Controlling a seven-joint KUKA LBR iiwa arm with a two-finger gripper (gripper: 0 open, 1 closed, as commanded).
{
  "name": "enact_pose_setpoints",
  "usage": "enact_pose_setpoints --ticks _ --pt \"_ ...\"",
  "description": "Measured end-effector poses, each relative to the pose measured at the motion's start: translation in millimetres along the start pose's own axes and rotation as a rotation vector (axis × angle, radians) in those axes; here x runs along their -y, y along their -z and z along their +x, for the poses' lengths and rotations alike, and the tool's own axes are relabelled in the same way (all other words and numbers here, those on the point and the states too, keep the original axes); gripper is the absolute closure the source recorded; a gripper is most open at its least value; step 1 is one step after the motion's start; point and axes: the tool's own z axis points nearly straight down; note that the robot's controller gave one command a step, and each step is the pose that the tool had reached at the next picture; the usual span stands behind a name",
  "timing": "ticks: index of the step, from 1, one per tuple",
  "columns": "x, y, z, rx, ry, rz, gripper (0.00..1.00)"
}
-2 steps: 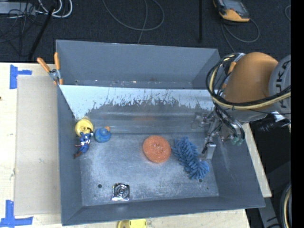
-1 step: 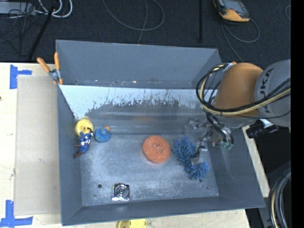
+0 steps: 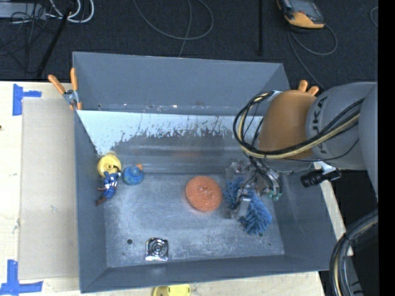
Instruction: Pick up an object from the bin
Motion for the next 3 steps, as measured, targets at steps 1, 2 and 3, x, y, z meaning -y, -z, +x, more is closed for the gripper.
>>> enact_pose_setpoints --ticks 1,2,3 --pt "17.9 -9.3 -22.4 0.006 0.088 0.000 1.00" --pt "17.1 -9.5 -22.1 0.005 0.091 0.000 0.00" --pt "16.8 -9.5 -22.1 0.005 0.092 0.000 0.00"
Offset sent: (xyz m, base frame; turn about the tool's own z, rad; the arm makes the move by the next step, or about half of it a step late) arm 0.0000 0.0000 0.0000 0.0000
